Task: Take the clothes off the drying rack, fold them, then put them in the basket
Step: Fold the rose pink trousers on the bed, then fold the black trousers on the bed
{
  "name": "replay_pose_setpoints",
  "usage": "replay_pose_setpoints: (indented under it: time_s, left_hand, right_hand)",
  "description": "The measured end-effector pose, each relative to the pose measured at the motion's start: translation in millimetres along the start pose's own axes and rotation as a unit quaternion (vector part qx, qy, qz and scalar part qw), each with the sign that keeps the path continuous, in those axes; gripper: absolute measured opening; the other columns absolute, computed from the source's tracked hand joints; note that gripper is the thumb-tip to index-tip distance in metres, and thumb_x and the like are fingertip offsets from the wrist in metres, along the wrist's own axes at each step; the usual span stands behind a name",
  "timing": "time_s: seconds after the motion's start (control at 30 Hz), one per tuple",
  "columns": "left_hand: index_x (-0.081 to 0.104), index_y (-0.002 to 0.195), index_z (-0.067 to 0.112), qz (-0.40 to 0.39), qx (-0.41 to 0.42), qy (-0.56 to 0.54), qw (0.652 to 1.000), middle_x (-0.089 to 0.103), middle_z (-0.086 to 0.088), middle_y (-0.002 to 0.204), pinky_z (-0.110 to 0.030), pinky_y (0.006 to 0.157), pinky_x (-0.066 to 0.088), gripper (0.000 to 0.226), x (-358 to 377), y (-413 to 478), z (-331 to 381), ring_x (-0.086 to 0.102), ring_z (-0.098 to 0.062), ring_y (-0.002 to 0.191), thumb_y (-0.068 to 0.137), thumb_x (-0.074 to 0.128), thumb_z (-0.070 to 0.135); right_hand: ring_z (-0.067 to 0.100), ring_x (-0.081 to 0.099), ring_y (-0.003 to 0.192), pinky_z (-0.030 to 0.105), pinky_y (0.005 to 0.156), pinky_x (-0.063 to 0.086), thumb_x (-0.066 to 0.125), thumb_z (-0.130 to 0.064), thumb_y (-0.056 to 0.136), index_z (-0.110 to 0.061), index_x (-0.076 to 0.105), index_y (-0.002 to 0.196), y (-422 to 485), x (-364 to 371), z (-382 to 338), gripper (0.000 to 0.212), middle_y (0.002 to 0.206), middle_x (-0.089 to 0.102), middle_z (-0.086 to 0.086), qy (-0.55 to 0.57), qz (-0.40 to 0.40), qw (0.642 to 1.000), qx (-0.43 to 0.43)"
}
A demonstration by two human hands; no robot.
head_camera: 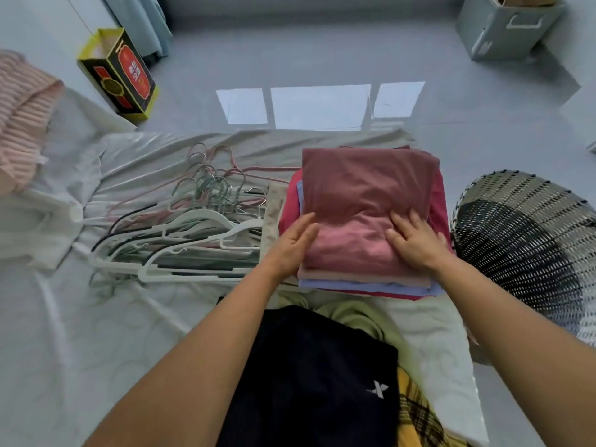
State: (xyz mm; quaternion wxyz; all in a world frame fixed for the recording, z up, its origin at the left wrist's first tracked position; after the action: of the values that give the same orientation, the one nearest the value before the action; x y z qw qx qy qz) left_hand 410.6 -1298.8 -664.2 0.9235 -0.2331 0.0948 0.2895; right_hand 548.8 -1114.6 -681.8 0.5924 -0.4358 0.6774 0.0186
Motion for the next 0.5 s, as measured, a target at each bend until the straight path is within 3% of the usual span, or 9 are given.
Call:
replay_pose_setpoints:
  time_s: [0.03, 0.1, 0.17, 0.23, 0.27, 0.33, 0.43, 0.5]
  left_hand:
    - [0.045, 0.136, 0.010, 0.058, 0.004, -0.015, 0.998, 0.045, -0.008, 0.141, -0.023, 0.105, 0.029, 0.043, -19, -13, -11, 0.041, -0.017, 0.129, 0.096, 0.048, 0.025]
    - [0.053, 0.127, 0.006, 0.136, -0.053, 0.088, 0.985, 0.056, -0.014, 0.126, -0.032, 0.099, 0.040, 0.040, -46, -44, -57, 0.051, -0.026, 0.120, 0.092, 0.057, 0.026]
    - [0.047, 0.132, 0.009, 0.085, -0.179, 0.240, 0.951, 0.053, -0.014, 0.130, -0.038, 0.098, 0.040, 0.053, -47, -84, -114, 0.048, -0.030, 0.123, 0.090, 0.055, 0.041]
    - [0.035, 0.139, 0.011, 0.039, -0.282, 0.295, 0.912, 0.039, -0.011, 0.142, -0.041, 0.101, 0.036, 0.067, -43, -125, -154, 0.038, -0.029, 0.130, 0.089, 0.050, 0.053]
    - [0.031, 0.140, 0.011, 0.065, -0.308, 0.279, 0.907, 0.032, -0.011, 0.145, -0.043, 0.102, 0.035, 0.070, -47, -140, -164, 0.033, -0.029, 0.132, 0.088, 0.049, 0.055]
    - [0.028, 0.140, 0.007, 0.147, -0.341, 0.196, 0.907, 0.027, -0.016, 0.146, -0.043, 0.105, 0.032, 0.076, -60, -157, -175, 0.029, -0.034, 0.132, 0.086, 0.054, 0.052]
    - [0.035, 0.136, -0.001, 0.173, -0.365, 0.025, 0.915, 0.042, -0.021, 0.138, -0.037, 0.102, 0.037, 0.070, -67, -153, -188, 0.044, -0.036, 0.124, 0.085, 0.064, 0.037]
    - [0.049, 0.125, -0.005, 0.143, -0.356, -0.039, 0.923, 0.059, -0.020, 0.118, -0.035, 0.094, 0.045, 0.049, -67, -147, -183, 0.057, -0.034, 0.109, 0.087, 0.065, 0.022]
  right_hand:
    - [0.025, 0.005, 0.146, 0.047, 0.116, 0.005, 0.032, -0.044, 0.098, -0.033, 0.018, 0.149, -10, -5, -2, 0.053, 0.159, 0.002, 0.004, -0.011, 0.031, 0.999, -0.004]
    - [0.030, 0.020, 0.142, 0.047, 0.113, 0.014, 0.038, -0.036, 0.096, -0.018, 0.035, 0.144, -43, -19, -11, 0.051, 0.155, 0.021, 0.013, -0.022, 0.186, 0.981, -0.058]
    - [0.034, 0.040, 0.126, 0.045, 0.103, 0.030, 0.042, -0.028, 0.089, -0.006, 0.053, 0.125, -91, -7, -21, 0.044, 0.135, 0.045, 0.017, 0.015, 0.297, 0.949, -0.108]
    - [0.034, 0.045, 0.118, 0.040, 0.096, 0.038, 0.052, -0.024, 0.091, -0.003, 0.055, 0.118, -123, 44, -10, 0.034, 0.124, 0.046, 0.015, 0.101, 0.235, 0.965, -0.048]
    - [0.035, 0.045, 0.117, 0.040, 0.094, 0.039, 0.057, -0.026, 0.091, -0.001, 0.052, 0.121, -132, 80, 4, 0.039, 0.125, 0.043, 0.017, 0.139, 0.154, 0.978, 0.032]
    - [0.039, 0.048, 0.111, 0.040, 0.091, 0.041, 0.063, -0.030, 0.087, 0.006, 0.049, 0.121, -152, 137, 31, 0.051, 0.123, 0.045, 0.024, 0.200, 0.040, 0.960, 0.191]
    - [0.036, 0.061, 0.089, 0.039, 0.082, 0.048, 0.069, -0.022, 0.084, 0.011, 0.058, 0.109, -166, 159, 41, 0.043, 0.099, 0.064, 0.025, 0.329, 0.030, 0.908, 0.259]
    - [0.037, 0.061, 0.092, 0.036, 0.076, 0.046, 0.066, -0.019, 0.086, 0.007, 0.059, 0.110, -169, 150, 39, 0.036, 0.098, 0.066, 0.024, 0.316, 0.064, 0.913, 0.250]
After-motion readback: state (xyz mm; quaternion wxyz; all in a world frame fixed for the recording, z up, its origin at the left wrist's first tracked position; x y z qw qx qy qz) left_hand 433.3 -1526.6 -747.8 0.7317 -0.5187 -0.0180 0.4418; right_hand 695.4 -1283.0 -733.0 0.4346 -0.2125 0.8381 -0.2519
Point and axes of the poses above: each hand's wrist, its own y-axis towards the middle knuckle, its own x-axis out of the palm, z = x × y, the point moved 8 cm from there along y, towards the middle knuckle
